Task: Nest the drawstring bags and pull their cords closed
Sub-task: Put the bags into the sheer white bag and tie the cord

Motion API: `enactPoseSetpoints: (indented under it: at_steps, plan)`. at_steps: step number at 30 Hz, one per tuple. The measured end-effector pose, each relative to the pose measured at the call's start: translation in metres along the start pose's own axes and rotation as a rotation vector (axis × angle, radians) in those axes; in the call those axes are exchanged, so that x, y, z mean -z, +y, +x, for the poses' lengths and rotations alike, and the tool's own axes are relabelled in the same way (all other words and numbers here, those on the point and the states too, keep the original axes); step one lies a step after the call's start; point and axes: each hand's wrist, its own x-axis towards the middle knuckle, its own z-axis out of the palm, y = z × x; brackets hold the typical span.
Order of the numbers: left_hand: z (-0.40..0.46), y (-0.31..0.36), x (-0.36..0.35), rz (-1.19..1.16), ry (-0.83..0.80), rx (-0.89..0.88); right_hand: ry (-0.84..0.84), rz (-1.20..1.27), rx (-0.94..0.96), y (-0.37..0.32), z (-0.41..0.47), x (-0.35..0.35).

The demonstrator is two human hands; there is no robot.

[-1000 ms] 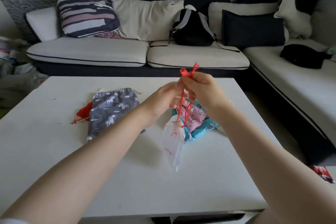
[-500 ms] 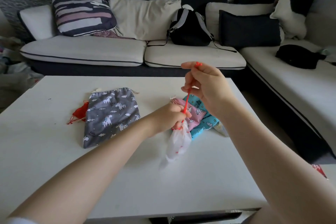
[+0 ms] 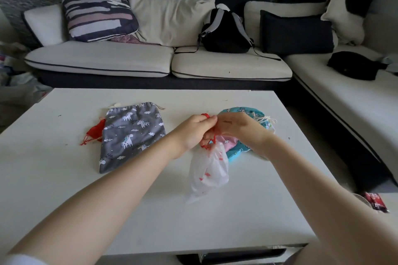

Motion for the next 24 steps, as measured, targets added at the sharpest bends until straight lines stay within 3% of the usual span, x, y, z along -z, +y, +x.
enactPoseSetpoints:
  at_steps: [5, 10, 15, 19, 24]
  plan:
    - [-0.002, 0.0, -0.001, -0.007, -0.024, 0.017, 0.041, -0.116, 0.028, 0.003, -0.002, 0.004]
    - [-0.003, -0.004, 0.001, 0.008, 0.029, 0.03, 0.185, -0.322, 0.079, 0.0, -0.001, 0.009]
    - [-0.002, -0.005, 0.006, 0.013, 0.082, -0.001, -0.09, -0.193, -0.053, 0.0, -0.011, 0.005]
    - [-0.006, -0.002, 0.006, 0.054, 0.019, -0.019, 0.084, -0.286, -0.038, 0.007, -0.004, -0.002]
    - [-0.009, 0.002, 0.007, 0.043, -0.067, -0.04, 0.056, -0.299, 0.04, 0.007, -0.003, -0.02]
